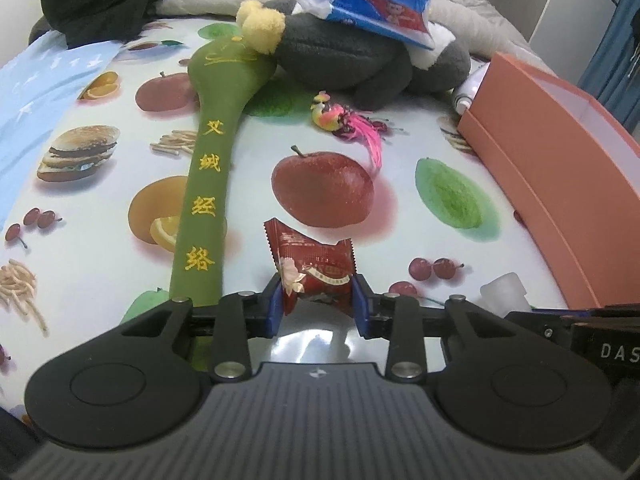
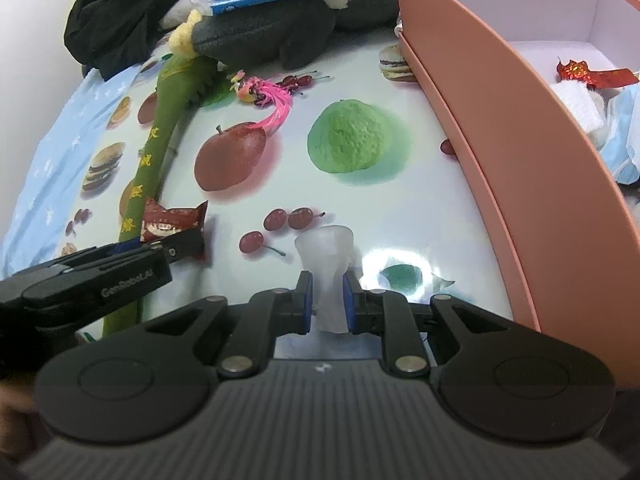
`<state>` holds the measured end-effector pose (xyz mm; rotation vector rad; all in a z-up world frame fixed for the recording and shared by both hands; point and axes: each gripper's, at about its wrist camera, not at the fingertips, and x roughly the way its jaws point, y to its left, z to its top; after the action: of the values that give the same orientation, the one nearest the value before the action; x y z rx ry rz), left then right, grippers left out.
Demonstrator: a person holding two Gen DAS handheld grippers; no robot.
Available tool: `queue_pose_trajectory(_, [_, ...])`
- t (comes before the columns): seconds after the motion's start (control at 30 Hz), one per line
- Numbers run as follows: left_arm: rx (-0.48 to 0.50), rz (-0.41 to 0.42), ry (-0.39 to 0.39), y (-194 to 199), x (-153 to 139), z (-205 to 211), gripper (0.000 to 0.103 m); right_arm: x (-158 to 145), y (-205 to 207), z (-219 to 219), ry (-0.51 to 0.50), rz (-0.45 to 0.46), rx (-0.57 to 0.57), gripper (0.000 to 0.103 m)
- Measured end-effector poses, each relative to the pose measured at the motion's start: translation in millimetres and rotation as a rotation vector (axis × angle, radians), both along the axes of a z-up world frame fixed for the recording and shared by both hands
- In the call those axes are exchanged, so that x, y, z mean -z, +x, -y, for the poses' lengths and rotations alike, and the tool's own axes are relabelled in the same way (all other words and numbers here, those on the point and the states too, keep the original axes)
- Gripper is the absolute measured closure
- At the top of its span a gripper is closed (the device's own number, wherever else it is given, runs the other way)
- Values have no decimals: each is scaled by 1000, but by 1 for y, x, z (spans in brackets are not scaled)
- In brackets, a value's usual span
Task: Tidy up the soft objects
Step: 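Lift the candy packet with the left gripper while the right gripper lifts the clear cup, then carry the candy packet and clear cup over the pink box with both grippers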
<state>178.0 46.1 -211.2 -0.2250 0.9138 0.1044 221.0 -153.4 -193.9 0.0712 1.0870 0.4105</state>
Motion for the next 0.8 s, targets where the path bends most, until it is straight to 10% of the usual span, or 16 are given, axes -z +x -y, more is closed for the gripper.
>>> queue_pose_trajectory(0.8, [18, 135, -106, -51, -104, 23, 63, -88, -42, 19, 63, 186, 18, 83])
